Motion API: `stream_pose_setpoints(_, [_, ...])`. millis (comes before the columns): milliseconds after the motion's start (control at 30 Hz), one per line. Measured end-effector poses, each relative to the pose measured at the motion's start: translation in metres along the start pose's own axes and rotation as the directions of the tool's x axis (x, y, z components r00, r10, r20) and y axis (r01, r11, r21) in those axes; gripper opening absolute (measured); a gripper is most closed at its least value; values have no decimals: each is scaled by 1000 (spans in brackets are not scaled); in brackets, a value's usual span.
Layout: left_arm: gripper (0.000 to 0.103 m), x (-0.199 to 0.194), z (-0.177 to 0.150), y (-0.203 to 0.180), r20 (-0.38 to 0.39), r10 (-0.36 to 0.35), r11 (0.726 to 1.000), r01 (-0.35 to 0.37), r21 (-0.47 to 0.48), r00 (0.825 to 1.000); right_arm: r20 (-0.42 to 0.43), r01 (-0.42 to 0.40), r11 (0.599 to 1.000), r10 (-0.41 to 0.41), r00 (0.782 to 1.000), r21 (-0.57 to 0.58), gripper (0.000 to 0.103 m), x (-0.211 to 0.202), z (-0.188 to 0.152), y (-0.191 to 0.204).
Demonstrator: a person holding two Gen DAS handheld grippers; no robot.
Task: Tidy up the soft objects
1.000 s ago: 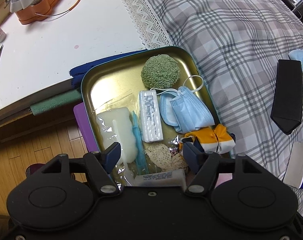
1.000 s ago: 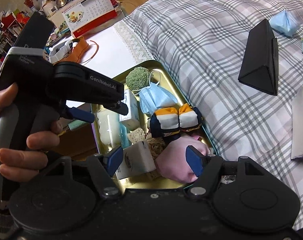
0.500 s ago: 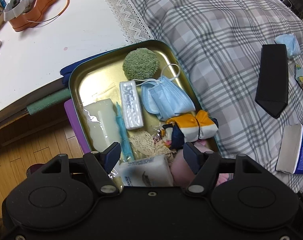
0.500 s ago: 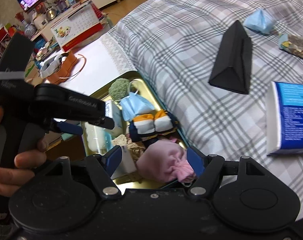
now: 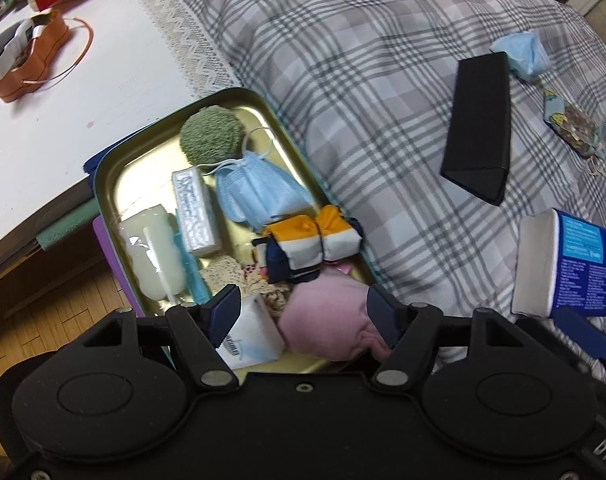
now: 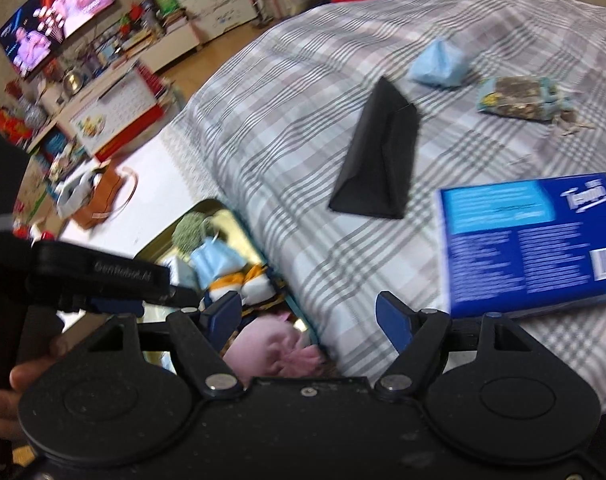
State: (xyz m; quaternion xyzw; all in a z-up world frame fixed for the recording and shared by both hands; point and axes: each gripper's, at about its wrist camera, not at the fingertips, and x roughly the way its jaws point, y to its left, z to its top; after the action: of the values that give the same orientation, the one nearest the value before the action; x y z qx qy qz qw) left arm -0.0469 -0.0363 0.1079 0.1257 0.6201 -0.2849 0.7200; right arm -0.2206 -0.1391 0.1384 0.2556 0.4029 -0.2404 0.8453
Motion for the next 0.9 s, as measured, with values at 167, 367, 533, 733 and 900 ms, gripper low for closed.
stream_pose_setpoints(167, [66, -4, 1, -26, -1, -5, 999, 5, 49, 1000, 56, 31, 998, -34, 998, 53, 76, -15, 11, -32])
stream_pose_setpoints(367, [66, -7, 2, -57, -4, -6, 994, 6, 107, 1000, 110, 65, 991, -79, 991, 120, 77, -29, 23, -67])
stream_pose_setpoints(533, [66, -7, 5, -80, -7, -10, 989, 11, 147, 1000, 142, 94, 979, -120, 983, 181, 78, -37, 29, -97])
stream_pose_setpoints(733, [66, -9, 9, -100, -1, -21, 985, 21, 173, 1000, 164, 150, 954, -196, 967, 259, 79, -42, 37, -132])
stream_pose_setpoints(900, [66, -3, 16, -112, -7, -25, 983, 25, 182, 1000, 180, 203, 929, -267, 947, 310, 81, -41, 49, -154])
